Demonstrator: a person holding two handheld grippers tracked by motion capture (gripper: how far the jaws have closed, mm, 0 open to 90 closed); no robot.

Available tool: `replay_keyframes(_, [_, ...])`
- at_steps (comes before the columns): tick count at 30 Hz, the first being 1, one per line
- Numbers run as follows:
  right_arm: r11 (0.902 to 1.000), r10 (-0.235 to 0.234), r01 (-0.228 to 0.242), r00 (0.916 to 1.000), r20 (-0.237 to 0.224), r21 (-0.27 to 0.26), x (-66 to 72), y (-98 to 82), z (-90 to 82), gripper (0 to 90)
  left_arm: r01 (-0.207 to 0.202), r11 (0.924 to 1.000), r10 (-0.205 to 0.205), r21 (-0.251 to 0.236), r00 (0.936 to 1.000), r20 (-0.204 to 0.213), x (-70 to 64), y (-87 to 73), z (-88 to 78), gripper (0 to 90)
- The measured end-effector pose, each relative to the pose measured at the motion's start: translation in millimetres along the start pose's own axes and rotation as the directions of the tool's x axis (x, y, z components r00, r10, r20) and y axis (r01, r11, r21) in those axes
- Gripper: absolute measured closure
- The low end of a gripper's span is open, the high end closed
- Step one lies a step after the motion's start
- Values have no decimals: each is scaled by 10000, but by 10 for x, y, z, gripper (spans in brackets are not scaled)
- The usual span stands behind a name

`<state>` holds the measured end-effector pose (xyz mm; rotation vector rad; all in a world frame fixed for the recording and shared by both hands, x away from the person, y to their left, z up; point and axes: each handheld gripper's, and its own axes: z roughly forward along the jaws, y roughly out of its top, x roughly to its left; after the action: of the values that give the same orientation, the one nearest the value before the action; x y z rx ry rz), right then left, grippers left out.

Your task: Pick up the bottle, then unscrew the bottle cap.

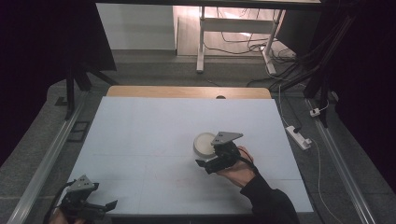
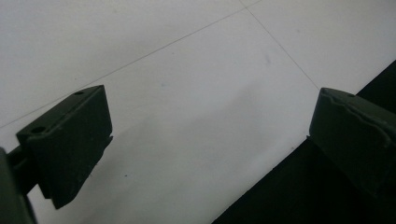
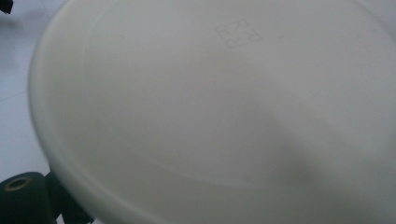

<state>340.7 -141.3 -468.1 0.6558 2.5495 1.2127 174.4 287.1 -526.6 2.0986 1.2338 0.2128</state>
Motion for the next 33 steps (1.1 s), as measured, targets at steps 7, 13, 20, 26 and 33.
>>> replay_keyframes(7, [9997, -205, 208, 9995, -243, 94, 64, 88, 112, 66, -15, 10000, 15, -1, 10000, 1, -1, 0, 0, 4])
replay_keyframes(13, [9993, -320, 326, 9986, -419, 155, 117, 148, 186, 66, -43, 10000, 44, 22, 10000, -19, -5, 2, 3, 4])
replay_keyframes(20, [9985, -511, 521, 9971, -572, 157, 199, 201, 247, 66, -39, 10000, 39, 38, 10000, -23, -5, 3, 4, 4])
replay_keyframes(26, [9986, -464, 481, 9965, -699, 225, 210, 182, 258, 66, -125, 9999, 126, 78, 9999, -85, -16, 6, 7, 4])
replay_keyframes(33, [9986, -472, 487, 9962, -732, 183, 216, 175, 251, 66, -83, 10000, 84, 24, 9998, -188, -20, 8, -2, 0])
